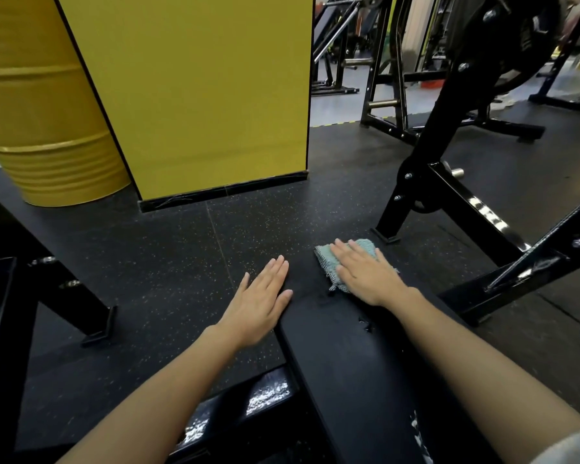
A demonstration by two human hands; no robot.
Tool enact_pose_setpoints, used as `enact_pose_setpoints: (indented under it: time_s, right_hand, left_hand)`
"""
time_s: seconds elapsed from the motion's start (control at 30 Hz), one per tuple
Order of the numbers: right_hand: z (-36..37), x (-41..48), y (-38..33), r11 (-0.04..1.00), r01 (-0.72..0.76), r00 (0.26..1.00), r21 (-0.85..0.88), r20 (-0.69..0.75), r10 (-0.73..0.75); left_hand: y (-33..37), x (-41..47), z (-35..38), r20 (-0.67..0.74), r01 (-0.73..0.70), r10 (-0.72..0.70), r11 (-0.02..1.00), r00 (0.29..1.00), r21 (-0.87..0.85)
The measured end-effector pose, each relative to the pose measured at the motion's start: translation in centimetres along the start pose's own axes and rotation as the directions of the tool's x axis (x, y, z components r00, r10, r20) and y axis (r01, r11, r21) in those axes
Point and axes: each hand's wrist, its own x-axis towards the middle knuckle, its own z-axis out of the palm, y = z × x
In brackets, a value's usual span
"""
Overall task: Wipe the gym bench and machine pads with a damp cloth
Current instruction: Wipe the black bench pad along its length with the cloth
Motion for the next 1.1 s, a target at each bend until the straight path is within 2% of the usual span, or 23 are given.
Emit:
enact_pose_setpoints:
  time_s: [0.13, 0.37, 0.53, 0.6, 0.77, 0.9, 1.0, 1.1]
  right_hand:
    - [0.7, 0.6, -1.6, 0.998, -0.052, 0.998, -0.047, -0.019, 0.051]
    - [1.9, 0.2, -7.3, 0.974, 0.217, 0.976, -0.066, 0.007, -0.217]
    - [1.0, 0.1, -5.7, 0.966, 0.260, 0.966, -0.003, 0.009, -0.260]
    - [0.5, 0.2, -3.5, 0.978, 0.206, 0.979, -0.034, 0.008, -0.206]
    - [-0.7, 0.7, 3.4, 0.999, -0.045, 0.999, -0.012, -0.009, 0.045]
    - [-0.3, 1.6, 2.1, 0.990, -0.138, 0.990, -0.036, -0.007, 0.137]
    - [0.6, 1.1, -1.0, 0.996, -0.047, 0.999, -0.079, -0.019, 0.046]
    - [1.3, 0.0, -4.4, 0.987, 0.136, 0.990, -0.091, -0.023, -0.138]
  left_hand:
    - [-0.5, 0.3, 0.1, 0.013, -0.018, 0.018, 1.000, 1.000, 0.010]
    - [-1.6, 0.8, 0.2, 0.018, -0.086, 0.086, 0.996, 0.996, -0.020]
    - [-2.0, 0.9, 0.1, 0.024, -0.120, 0.120, 0.992, 0.992, 0.022]
    - [-2.0, 1.0, 0.0, 0.036, -0.124, 0.122, 0.992, 0.992, 0.039]
    - [-2.0, 0.9, -0.1, 0.054, -0.123, 0.122, 0.992, 0.991, 0.011]
    - [-1.9, 1.0, -0.3, 0.082, -0.112, 0.112, 0.994, 0.990, 0.002]
    - [-2.1, 1.2, -0.3, 0.079, -0.120, 0.119, 0.993, 0.990, 0.006]
    - [-2.2, 1.2, -0.2, 0.079, -0.128, 0.126, 0.992, 0.989, 0.013]
